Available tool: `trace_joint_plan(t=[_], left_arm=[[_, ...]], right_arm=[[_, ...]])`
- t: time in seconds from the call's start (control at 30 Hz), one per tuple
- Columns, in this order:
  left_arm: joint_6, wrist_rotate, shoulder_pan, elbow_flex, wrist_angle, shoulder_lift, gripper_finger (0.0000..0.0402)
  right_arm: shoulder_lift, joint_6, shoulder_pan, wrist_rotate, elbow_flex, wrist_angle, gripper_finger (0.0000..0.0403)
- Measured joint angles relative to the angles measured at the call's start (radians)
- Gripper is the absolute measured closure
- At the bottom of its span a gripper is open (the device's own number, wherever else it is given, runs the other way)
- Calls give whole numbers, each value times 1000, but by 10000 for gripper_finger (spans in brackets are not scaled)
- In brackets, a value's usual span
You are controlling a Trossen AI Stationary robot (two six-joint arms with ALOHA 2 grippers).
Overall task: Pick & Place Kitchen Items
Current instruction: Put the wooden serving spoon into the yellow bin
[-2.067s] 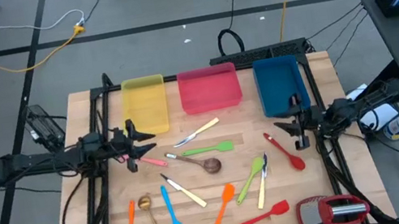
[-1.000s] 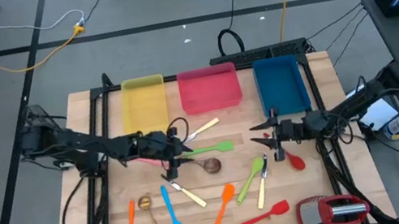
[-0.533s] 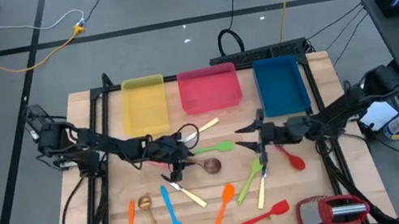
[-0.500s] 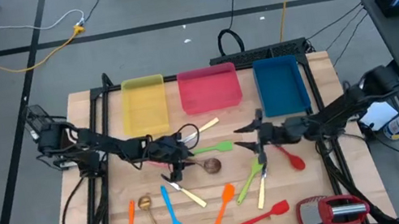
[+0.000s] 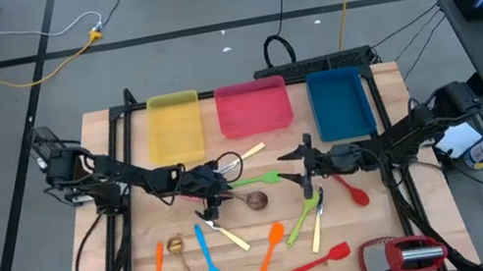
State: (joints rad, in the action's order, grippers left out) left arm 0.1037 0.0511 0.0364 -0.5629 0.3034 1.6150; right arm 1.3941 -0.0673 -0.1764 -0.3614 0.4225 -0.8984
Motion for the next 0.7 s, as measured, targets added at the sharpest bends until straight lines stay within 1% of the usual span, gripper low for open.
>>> trace_joint_plan(t=[0.2,0.37,0.47,0.53,0.67,0.7], left_arm=[[-6,0,0,0,-18,13,287],[5,3,-3,-2,5,64,283],[19,8,-6,-3,6,75,286],[20,18,-6,-3,6,76,301],[23,37,-6,-2,3,77,357],[21,37,-6,-2,3,77,363]], right_arm=[[0,0,0,0,0,-1,184],[0,0,0,0,0,-1,182],[0,0,0,0,0,-1,183],[0,0,0,0,0,-1,185],[0,3,0,0,0,0,187],[0,3,0,0,0,0,187]])
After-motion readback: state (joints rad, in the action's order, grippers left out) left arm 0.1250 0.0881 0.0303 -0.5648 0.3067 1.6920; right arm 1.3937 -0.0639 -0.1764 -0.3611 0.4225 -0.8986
